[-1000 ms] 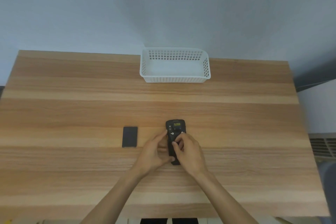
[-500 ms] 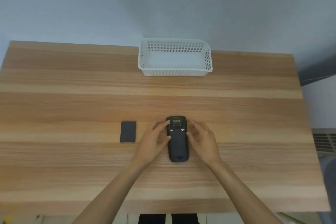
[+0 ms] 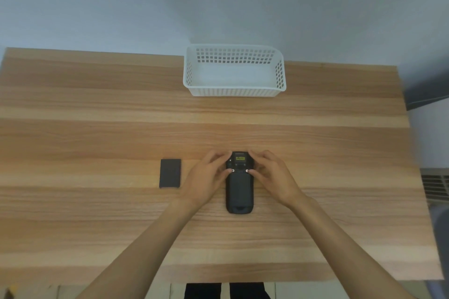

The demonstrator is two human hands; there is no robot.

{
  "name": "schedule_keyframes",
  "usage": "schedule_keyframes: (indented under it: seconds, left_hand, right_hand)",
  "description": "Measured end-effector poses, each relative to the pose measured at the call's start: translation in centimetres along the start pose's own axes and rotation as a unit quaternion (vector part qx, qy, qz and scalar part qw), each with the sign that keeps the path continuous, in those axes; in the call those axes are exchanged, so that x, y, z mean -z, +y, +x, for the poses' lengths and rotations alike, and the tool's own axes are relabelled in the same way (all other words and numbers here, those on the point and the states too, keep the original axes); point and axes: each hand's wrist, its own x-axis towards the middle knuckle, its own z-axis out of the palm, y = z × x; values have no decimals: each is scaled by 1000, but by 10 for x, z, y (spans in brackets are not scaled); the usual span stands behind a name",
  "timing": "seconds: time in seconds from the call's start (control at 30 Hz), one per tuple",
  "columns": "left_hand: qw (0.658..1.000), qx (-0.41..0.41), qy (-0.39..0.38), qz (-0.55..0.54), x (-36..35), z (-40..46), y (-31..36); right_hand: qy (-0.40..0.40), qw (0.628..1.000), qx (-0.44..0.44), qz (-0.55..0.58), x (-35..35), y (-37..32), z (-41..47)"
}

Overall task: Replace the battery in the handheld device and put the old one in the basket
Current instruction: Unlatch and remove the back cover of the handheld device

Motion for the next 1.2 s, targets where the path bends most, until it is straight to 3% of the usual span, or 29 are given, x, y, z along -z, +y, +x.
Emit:
schedule_keyframes:
  seconds: [0.17, 0.27, 0.5, 0.9, 1.2]
  left_hand:
    - [992, -55, -2, 113, -1, -1, 2]
    - [993, -53, 3, 106, -1, -1, 4]
    - [975, -95, 38, 199, -11, -2, -1]
    - [986, -105, 44, 118, -9, 4, -17]
    - [998, -50, 33, 33, -2, 10, -16]
  right_hand:
    - [-18, 999, 21, -29, 1, 2, 0]
    - [-22, 998, 40, -52, 1, 3, 1]
    - [-7, 995, 65, -75, 0, 4, 0]
    - [15, 999, 29, 13, 3, 12, 9]
    - [28, 996, -27, 86, 5, 14, 18]
